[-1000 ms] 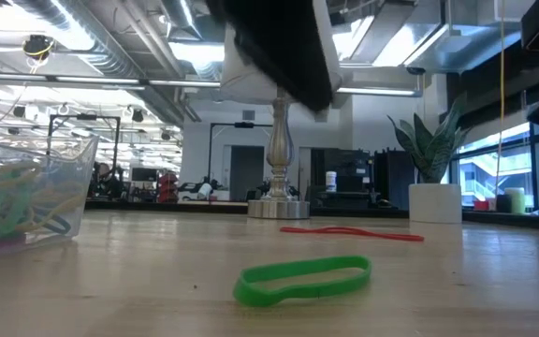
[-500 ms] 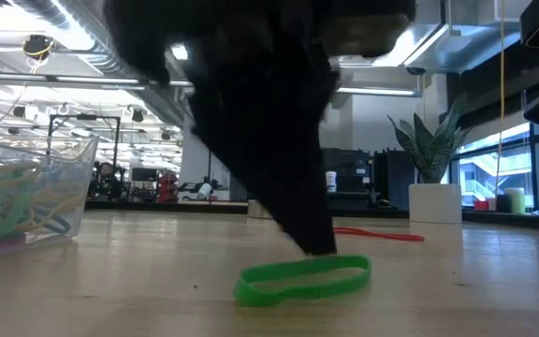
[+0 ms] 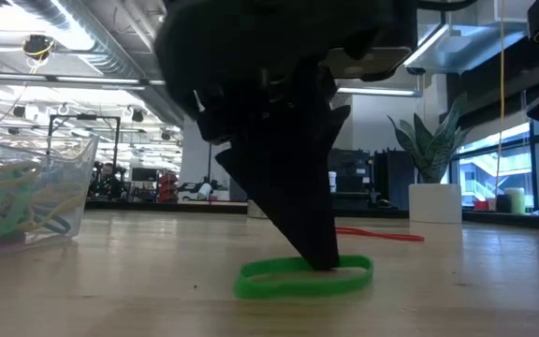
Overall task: Pick and place rubber bands into bin
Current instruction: Put the green rubber band into the transparent bin
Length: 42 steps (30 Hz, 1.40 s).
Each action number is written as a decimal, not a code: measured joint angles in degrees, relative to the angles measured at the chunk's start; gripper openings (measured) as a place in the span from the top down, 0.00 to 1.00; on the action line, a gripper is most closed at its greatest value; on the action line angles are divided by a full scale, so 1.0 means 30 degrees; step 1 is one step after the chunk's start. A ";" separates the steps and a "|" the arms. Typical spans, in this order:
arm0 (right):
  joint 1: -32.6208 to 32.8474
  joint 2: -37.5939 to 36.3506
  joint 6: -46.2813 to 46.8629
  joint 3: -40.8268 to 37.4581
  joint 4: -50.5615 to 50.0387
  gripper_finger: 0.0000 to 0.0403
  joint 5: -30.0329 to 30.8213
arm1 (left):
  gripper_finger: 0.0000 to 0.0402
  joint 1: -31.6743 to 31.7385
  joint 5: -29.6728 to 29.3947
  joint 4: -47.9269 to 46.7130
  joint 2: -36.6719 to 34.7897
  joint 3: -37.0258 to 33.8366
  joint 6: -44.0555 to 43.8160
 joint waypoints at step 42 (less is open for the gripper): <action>-0.1308 0.0022 0.2411 0.0015 0.4977 0.99 0.2696 | 0.99 -0.5988 0.0792 -0.3764 -1.3594 -1.0438 -0.8328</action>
